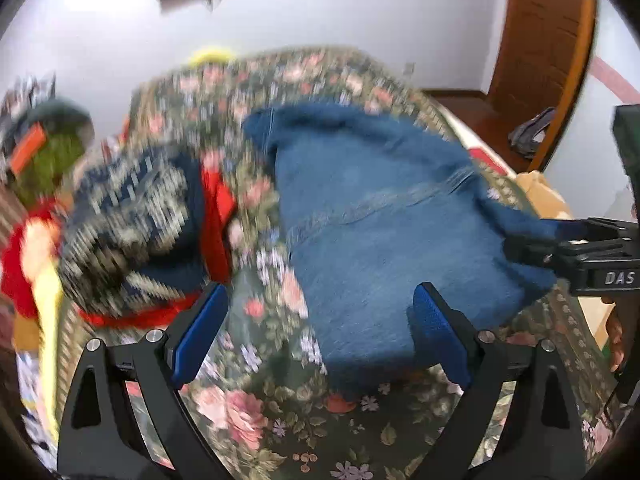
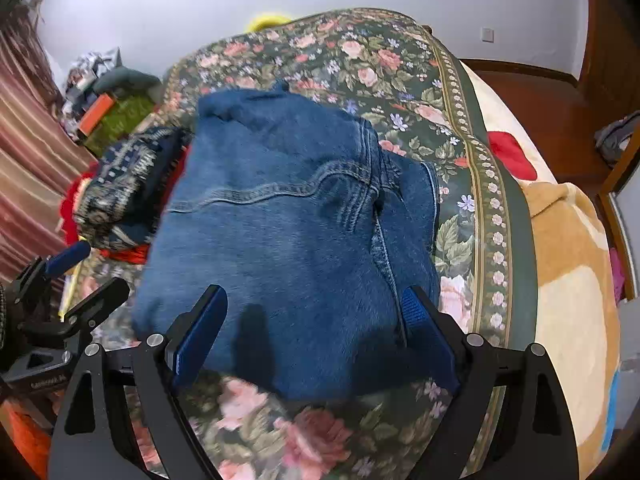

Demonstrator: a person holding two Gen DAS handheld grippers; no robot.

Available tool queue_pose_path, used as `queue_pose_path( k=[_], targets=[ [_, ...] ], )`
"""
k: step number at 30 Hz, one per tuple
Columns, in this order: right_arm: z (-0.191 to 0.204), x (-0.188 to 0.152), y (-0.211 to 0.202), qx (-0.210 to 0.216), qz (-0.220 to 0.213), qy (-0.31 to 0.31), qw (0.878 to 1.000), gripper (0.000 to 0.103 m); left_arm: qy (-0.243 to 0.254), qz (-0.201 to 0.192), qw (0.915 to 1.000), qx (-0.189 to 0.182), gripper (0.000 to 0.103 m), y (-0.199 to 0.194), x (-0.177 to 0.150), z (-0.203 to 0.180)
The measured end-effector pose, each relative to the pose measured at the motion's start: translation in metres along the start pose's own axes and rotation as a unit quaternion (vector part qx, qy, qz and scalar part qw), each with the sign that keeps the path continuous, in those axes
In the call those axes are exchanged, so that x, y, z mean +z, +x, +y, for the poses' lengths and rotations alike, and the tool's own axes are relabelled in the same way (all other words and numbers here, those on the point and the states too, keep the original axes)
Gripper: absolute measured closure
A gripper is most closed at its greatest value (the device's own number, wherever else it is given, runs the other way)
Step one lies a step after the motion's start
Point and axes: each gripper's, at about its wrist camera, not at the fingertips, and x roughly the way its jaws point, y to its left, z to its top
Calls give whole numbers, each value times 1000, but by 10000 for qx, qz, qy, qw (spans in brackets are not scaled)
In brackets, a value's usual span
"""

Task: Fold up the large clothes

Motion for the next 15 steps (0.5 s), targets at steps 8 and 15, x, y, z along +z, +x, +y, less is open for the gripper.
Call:
queue_pose_path(
  k=[8,15],
  targets=[
    [-45,-20,3,-592,16,182,9981,12,-367,332,9981,-363,1,34,-27,11],
    [-65,-44,-7,-197,-32,660,9976,8,-511,119,9978,-395,1,26,-43,11]
  ],
)
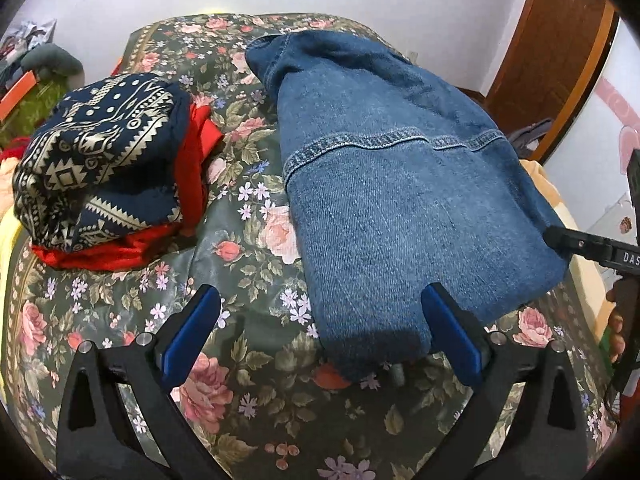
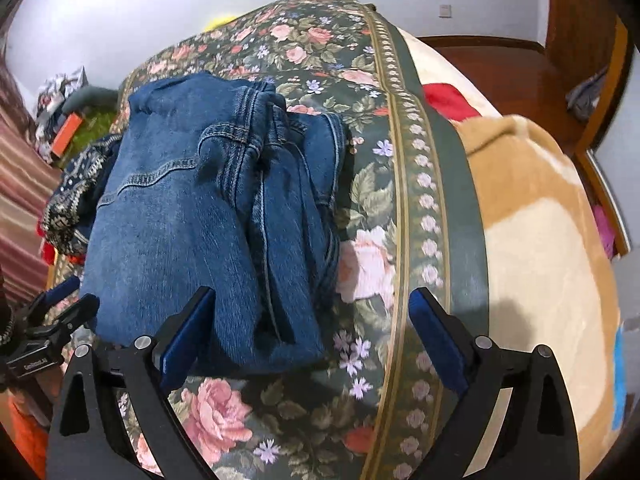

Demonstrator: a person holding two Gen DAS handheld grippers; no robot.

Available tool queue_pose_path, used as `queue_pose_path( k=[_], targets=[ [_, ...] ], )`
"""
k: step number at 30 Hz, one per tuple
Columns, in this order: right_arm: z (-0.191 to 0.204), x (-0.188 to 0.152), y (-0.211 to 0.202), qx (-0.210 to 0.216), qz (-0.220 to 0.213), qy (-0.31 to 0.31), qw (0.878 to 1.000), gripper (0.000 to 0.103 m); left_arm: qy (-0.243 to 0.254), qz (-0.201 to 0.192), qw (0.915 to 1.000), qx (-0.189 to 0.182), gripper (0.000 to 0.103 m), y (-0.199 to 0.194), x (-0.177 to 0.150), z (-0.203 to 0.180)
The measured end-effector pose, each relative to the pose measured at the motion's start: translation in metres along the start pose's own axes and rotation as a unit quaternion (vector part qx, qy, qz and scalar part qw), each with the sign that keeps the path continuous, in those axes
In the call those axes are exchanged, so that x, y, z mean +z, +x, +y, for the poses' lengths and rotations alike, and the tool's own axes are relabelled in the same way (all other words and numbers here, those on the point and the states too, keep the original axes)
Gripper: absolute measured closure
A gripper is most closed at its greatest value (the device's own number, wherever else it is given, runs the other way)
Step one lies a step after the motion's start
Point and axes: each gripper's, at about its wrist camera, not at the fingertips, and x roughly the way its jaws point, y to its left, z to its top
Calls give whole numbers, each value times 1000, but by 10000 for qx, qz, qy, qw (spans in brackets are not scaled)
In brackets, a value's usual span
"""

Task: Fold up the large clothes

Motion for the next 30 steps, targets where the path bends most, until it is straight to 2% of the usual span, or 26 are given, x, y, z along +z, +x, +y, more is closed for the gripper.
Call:
queue_pose_path(
  k=[4,8,13,16,18,22,26,28,30],
  targets=[
    [3,-8,-2,-7,32,154,9999,7,-245,127,9995,-123,1,-3,-3,6],
    [9,-5,-9,-113,146,111,9998,5,-362,472,9980,-222,2,-11,6,11],
    [25,8,-22,105,-7,-15,9999,5,-317,164,9993,-66,2,-28,31,14],
    [38,21,-25,265,-112,-166,9994,5,-474,93,9987,-184,2,-29,49,20],
    [45,33,-20,310,-99,-244,9992,5,-409,104,9988,-239,2,-25,57,20],
    [45,51,4,413,216,-255,9986,5,-253,319,9984,-386,2,-2,69,17],
    [23,63,42,567,783,127,9952,5,-471,737,9935,-732,2,28,73,26],
    [11,64,57,498,1010,324,9931,3,-607,965,9890,-939,2,44,74,31],
    [0,65,70,835,1194,496,9881,0,-666,1120,9846,-1165,2,58,75,34]
  ],
)
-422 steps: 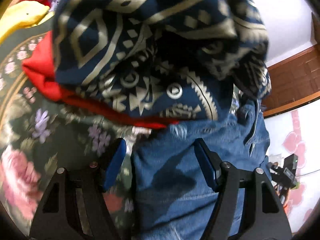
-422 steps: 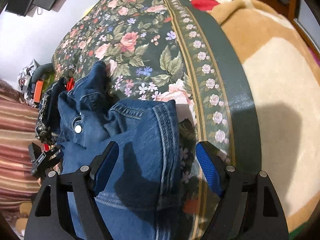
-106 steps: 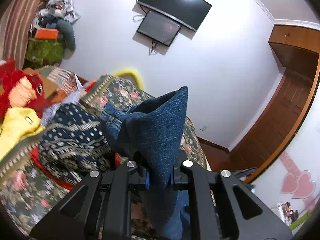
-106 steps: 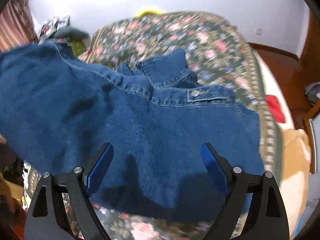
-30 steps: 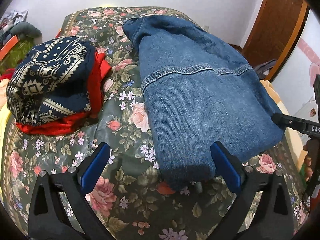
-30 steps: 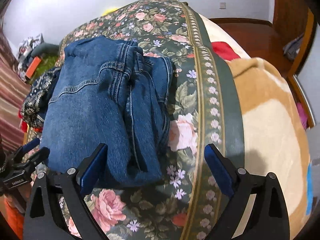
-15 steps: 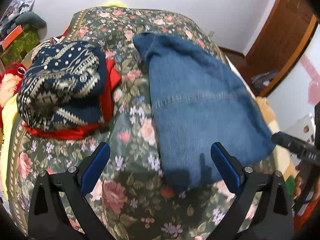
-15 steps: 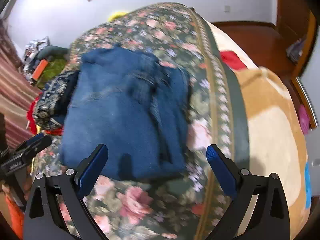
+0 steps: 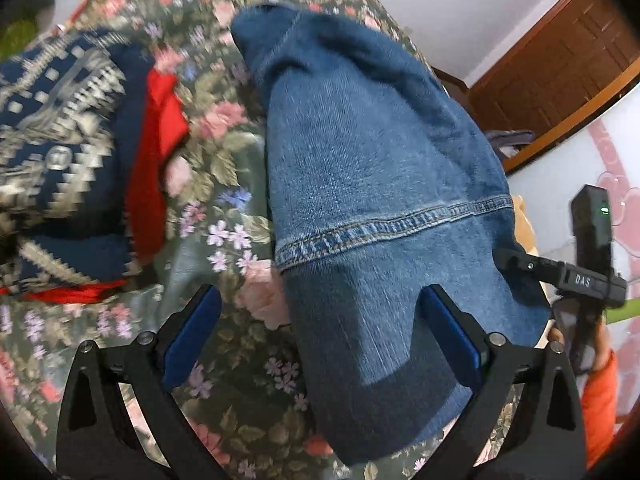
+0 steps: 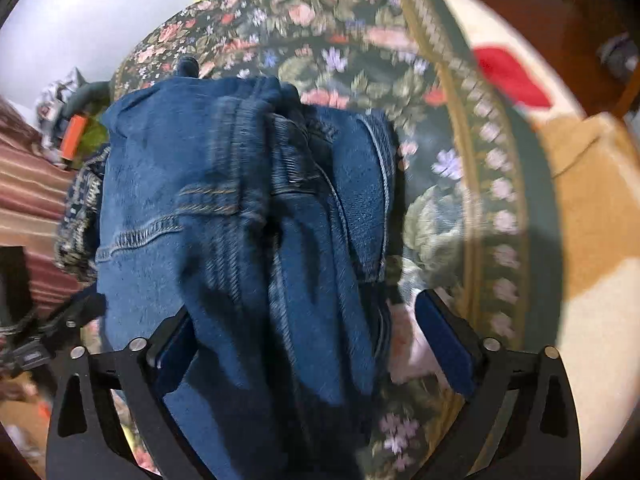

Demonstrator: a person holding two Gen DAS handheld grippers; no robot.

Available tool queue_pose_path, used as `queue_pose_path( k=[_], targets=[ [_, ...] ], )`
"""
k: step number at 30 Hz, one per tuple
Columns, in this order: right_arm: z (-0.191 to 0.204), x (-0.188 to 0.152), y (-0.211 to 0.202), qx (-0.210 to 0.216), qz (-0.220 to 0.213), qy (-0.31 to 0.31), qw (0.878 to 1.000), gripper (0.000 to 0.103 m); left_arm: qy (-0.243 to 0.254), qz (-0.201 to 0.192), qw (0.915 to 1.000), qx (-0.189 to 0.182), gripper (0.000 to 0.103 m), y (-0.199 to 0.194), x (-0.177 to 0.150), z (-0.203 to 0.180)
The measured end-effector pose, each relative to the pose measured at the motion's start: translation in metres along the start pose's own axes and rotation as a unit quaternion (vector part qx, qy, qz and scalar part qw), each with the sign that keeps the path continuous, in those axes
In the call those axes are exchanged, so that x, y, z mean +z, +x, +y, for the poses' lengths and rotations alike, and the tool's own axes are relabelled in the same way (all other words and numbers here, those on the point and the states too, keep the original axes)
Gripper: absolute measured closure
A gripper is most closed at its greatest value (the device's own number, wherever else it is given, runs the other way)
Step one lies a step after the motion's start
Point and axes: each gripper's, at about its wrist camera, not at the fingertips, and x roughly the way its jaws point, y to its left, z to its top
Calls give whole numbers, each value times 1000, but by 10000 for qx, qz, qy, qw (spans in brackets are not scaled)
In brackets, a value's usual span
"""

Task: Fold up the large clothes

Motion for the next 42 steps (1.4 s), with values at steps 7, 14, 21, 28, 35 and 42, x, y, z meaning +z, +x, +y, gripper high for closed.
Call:
queue_pose_path(
  k=[7,14,21,28,35,42],
  targets=[
    [-12,12,21,561,213,230,9979,0,-692,517,9890,-1200,1,38,13,26],
    [-6,19,25,825,175,291,9960,3,-1097,559,9842,-1276,1,51,26,27],
    [-2,14,15,1179,238,539,9913,47,-1031,614,9829,-1397,13,45,22,7],
    [26,8,-10,1121,195,310,9930,63,-596,475,9887,-1288,42,2,20,-4],
    [83,13,-49,1197,-348,-123,9921,65,-51,-226,9939,-1081,43,-87,32,-23],
    [154,30,-94,1505,-997,-659,9814,65,190,-1011,9896,-1003,43,-193,45,-13]
  ],
)
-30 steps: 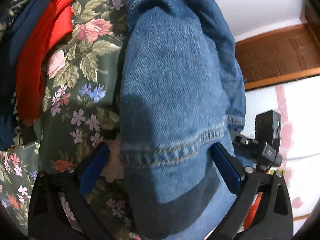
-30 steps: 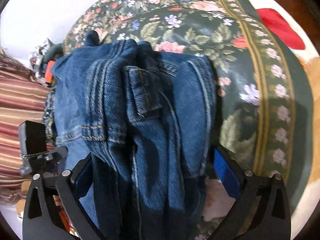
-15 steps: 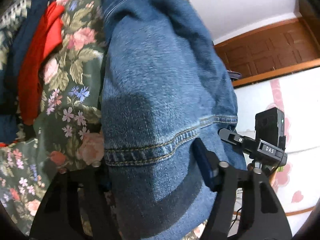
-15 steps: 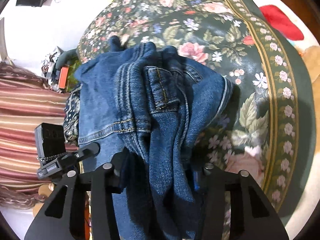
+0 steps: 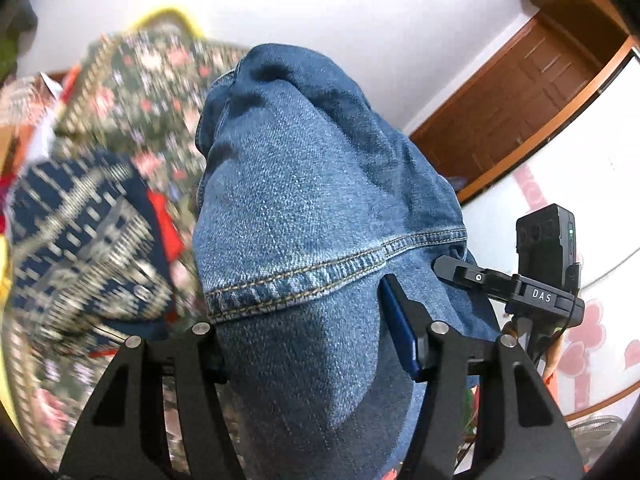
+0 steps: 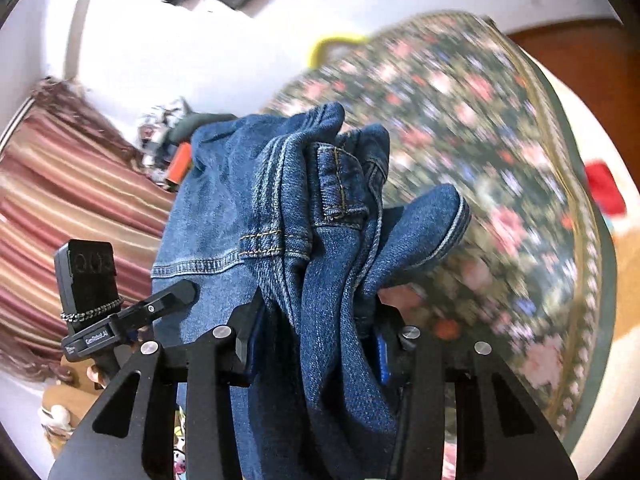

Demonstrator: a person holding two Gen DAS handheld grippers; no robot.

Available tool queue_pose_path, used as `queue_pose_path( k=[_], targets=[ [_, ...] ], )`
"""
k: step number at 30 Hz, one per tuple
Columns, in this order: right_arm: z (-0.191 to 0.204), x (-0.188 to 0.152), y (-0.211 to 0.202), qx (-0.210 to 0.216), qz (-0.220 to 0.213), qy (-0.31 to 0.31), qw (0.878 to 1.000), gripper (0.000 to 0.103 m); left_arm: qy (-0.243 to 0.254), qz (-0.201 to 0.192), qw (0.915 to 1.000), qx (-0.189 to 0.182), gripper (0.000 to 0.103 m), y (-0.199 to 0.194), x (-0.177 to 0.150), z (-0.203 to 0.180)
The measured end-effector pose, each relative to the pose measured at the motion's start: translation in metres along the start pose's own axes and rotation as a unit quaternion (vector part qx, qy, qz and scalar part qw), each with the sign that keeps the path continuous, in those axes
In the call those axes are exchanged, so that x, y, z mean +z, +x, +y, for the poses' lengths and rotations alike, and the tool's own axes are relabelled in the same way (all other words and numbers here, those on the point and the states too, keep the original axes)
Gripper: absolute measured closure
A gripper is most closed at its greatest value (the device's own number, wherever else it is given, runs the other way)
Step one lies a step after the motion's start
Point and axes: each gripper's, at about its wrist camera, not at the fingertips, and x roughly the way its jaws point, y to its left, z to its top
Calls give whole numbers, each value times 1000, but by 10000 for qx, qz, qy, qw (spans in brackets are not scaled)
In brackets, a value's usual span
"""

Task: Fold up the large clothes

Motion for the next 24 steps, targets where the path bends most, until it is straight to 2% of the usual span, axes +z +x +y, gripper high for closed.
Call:
queue_pose_path(
  k=[6,10,14,19,22,24],
  targets=[
    [59,22,17,306,-321,-501,9978,65,31,-535,9982,273,43,-67,22,21],
    [83,39,56,530,-285,-604,9964,65,-95,-767,9955,555,43,-93,38,51],
    [97,47,106,693,-164,-589,9957,65,-353,-848,9924,822,43,-96,45,99],
    [87,47,183,752,183,-352,9964,65,-939,-652,9885,987,43,-74,46,175],
    [64,44,237,483,476,-179,9975,64,-1371,-259,9836,1140,42,-33,34,229],
    [45,40,270,175,715,16,9973,63,-1606,-55,9787,1280,38,-11,22,252]
  ],
)
